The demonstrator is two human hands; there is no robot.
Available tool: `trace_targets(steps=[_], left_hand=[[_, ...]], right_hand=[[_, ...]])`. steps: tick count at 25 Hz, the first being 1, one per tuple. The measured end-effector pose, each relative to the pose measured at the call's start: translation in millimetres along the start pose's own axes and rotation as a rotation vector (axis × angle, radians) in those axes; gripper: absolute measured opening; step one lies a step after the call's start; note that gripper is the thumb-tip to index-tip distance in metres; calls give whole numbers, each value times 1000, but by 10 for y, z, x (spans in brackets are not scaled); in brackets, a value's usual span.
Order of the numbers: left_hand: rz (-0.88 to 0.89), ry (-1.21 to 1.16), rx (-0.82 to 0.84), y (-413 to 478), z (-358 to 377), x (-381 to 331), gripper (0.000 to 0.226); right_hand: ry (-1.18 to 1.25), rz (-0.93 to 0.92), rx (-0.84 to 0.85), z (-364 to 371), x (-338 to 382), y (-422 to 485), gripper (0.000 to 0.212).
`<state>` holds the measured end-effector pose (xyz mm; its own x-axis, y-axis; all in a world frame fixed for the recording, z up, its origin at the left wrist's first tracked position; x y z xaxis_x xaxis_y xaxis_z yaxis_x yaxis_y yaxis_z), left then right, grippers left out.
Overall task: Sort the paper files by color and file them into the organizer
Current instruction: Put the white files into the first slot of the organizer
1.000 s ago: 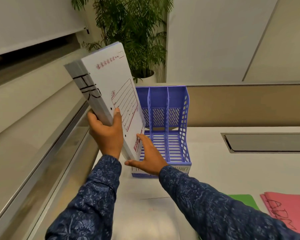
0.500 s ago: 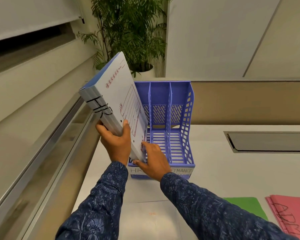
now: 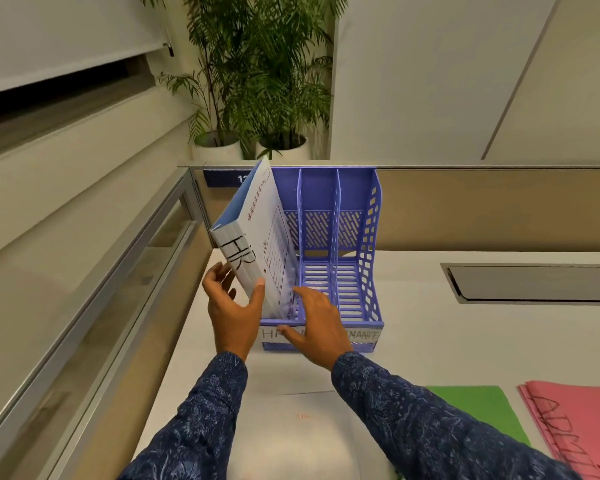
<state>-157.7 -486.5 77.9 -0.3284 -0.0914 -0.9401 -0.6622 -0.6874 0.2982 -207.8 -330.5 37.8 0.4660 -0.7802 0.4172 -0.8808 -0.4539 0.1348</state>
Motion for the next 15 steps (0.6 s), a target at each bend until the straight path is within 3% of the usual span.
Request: trace_targets(steps=[4, 6, 11, 15], left_hand=[[-182, 184, 42, -475, -485, 250, 71], [-319, 283, 33, -789, -778, 389, 77], [-545, 677, 129, -1499, -1405, 507, 96], [-585, 839, 185, -1957, -1587, 437, 112]], right_hand=[[-3, -23, -134, -139, -107, -495, 72], [-37, -25, -112, -143, -210, -788, 71], [-102, 13, 156, -27, -422, -1520, 76], [-71, 53, 357, 127, -478, -2128, 84]])
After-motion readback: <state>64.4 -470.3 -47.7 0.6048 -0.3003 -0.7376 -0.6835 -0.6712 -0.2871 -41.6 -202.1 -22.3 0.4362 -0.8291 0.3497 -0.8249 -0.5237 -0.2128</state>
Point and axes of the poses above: each hand's wrist, its own y-axis towards the middle knuckle, its own z-axis out of the palm, x = y × z, the point moved 3 cm from there along y, towards the middle knuckle, and after that the axes turned 15 degrees about -y, right-handed, at the moved point
